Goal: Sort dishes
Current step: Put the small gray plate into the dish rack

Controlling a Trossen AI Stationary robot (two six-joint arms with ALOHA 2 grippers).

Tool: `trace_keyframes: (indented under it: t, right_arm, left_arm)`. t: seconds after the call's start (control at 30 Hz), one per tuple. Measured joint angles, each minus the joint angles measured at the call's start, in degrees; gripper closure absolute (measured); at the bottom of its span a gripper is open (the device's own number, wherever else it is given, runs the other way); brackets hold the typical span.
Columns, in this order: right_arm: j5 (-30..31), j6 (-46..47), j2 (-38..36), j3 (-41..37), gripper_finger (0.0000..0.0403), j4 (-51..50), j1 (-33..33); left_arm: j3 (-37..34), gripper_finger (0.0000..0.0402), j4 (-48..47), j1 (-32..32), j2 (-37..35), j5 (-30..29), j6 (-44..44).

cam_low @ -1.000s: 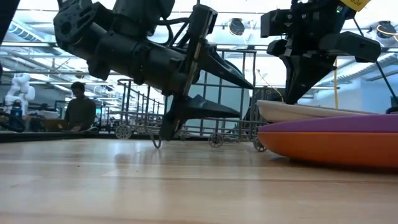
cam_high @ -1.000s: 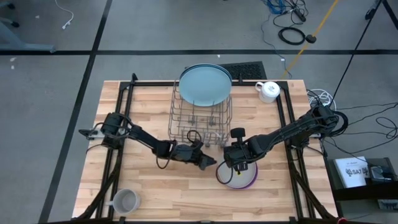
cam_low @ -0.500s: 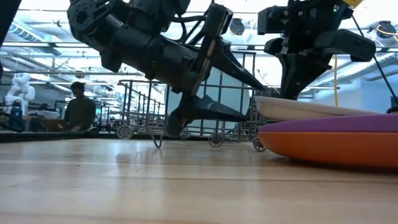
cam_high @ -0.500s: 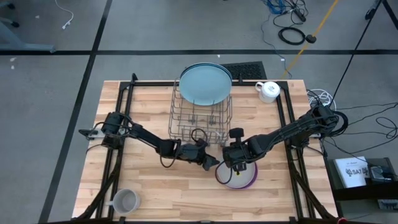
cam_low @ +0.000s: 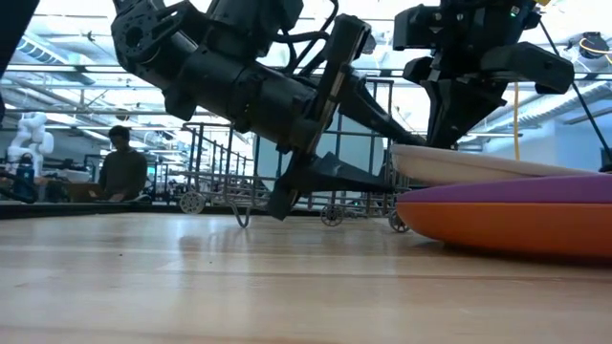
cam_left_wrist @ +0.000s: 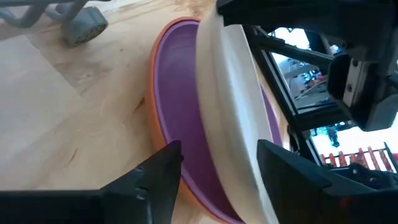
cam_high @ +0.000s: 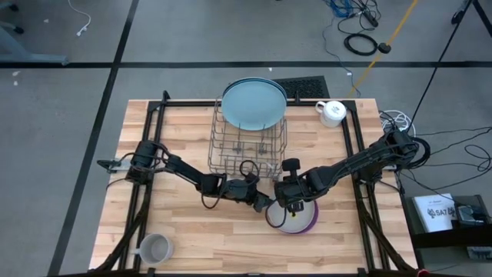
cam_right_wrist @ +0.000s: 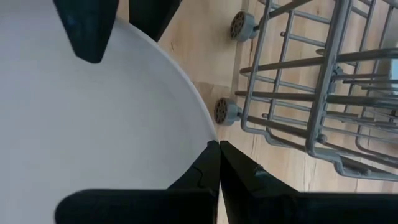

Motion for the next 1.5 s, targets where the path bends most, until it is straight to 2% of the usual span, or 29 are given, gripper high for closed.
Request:
trace_keyframes:
  t: [0.4,0.47,0.73,1.07,1.37,1.5]
  right_arm:
    - [-0.07,-0.70,0.00,0.02,0.0403,0.85,0.07]
    - [-0.37,-0.74,-0.09,0.07,0.0403,0.85,0.07]
    - [-1.42,-1.93,-0.11,0.11,0.0397,0.85,0.74]
    - [2.55,-5.06,-2.31,9.28,0.0324,-1.04,1.78]
    - [3.94,-9.57,-2.49,16.45,0.0281,-3.64,2.14]
    - [9.24,-13.27,-2.60,21.14,0.0278,-4.78,2.57]
  left_arm:
    - [-0.15,0.0372,-1.53,-0.03,0.11,0.08,1.15]
    - [-0.18,0.0390,-1.61,0.00,0.11,-0.04,1.08]
    - [-0.22,0.0392,-1.13,-0.07,0.08,1.41,1.35]
    - [0.00,0.0394,0.97,-0.25,-1.86,4.86,4.95]
    - [0.00,0.0394,-1.41,-0.75,-8.93,5.78,11.48]
    - [-0.02,0.0394,-6.25,-0.92,-13.63,5.16,14.58]
